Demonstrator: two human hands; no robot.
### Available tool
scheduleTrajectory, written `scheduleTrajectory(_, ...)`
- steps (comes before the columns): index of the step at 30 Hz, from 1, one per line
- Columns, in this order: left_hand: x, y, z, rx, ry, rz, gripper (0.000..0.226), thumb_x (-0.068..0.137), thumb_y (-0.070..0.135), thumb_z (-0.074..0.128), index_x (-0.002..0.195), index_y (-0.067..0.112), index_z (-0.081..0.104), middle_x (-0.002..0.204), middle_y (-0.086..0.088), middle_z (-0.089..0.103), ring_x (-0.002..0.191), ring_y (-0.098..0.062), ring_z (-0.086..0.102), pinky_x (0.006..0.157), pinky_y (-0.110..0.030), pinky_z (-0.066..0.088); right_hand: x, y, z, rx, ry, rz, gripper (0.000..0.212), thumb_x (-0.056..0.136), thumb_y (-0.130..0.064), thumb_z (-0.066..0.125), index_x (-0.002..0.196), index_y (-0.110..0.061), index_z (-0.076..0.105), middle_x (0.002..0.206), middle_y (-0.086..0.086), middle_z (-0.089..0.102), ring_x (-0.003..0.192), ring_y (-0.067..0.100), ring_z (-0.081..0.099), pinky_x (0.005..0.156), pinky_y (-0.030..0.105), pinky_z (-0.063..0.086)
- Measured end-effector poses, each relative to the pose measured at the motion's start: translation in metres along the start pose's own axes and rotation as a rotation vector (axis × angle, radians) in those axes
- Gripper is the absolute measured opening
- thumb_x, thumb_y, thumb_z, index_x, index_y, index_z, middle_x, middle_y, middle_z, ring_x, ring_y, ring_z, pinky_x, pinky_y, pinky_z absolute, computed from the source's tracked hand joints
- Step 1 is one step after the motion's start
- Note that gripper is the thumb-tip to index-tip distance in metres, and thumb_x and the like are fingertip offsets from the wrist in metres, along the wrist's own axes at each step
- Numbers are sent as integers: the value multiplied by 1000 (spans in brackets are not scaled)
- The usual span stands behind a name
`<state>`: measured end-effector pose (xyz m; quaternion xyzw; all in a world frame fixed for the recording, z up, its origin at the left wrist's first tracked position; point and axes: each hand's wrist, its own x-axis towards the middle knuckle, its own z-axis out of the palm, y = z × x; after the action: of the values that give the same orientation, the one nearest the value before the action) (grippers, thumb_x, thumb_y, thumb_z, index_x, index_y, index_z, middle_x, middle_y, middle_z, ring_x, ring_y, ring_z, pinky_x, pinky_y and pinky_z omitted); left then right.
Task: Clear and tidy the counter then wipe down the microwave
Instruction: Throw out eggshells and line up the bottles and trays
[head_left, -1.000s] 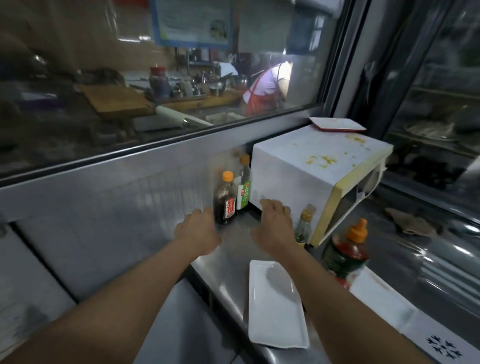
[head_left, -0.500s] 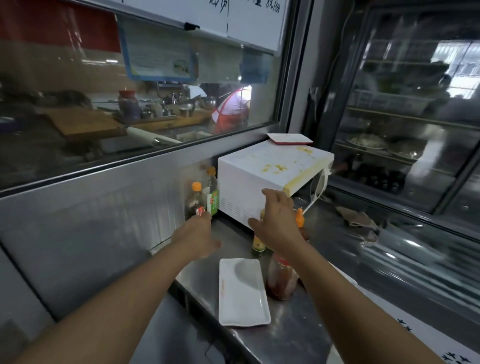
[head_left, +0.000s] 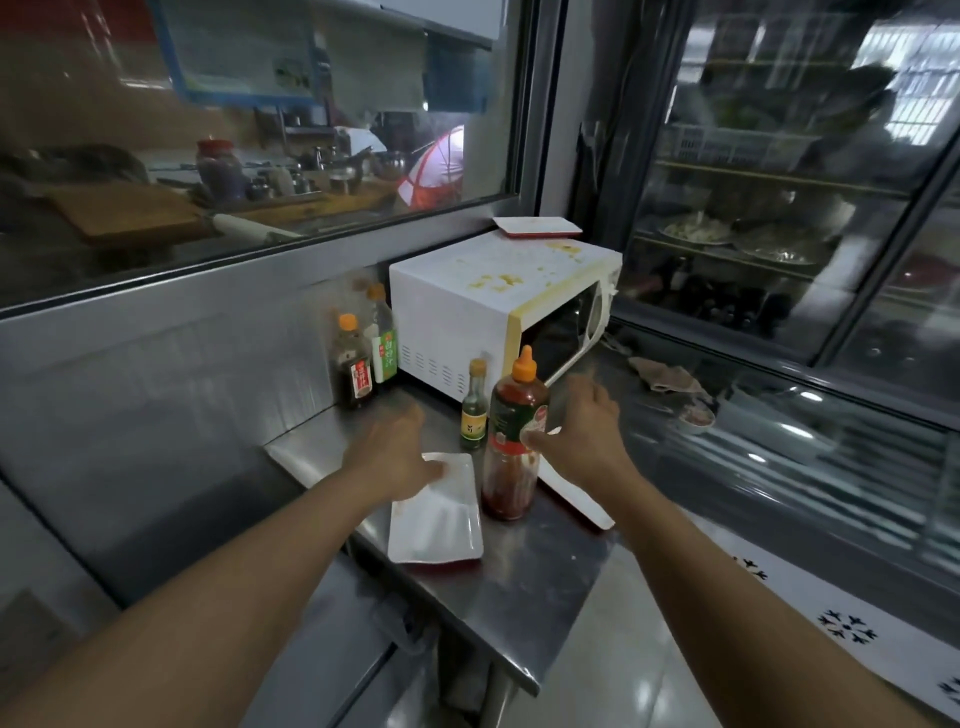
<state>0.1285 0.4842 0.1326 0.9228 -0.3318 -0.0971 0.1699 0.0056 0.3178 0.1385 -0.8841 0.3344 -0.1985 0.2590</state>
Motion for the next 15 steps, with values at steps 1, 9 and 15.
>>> scheduleTrajectory(1,1,2,2,-9,-2,0,67,81,41,69,132,13,37,130,-8,49,120,-27,46,94,-39,45,0,4,3,20,-5,15,73,67,-36,78,125,-7,43,126,10,48,121,28,37,100,40,35)
scheduleTrajectory(9,32,-2,22,-35,-31,26,71,82,41,68,139,17,33,135,-4,48,123,-23,47,98,-39,44,22,22,37,78,-28,67,82,66,-39,80,132,-15,38,135,7,41,127,27,32,102,36,31)
scheduleTrajectory(15,75,-16,38,-43,-56,109,65,82,39,67,135,15,37,132,-5,50,119,-24,50,94,-34,44,46,29,70,251,32,182,101,55,-34,89,138,-19,33,138,4,41,128,24,39,104,38,39)
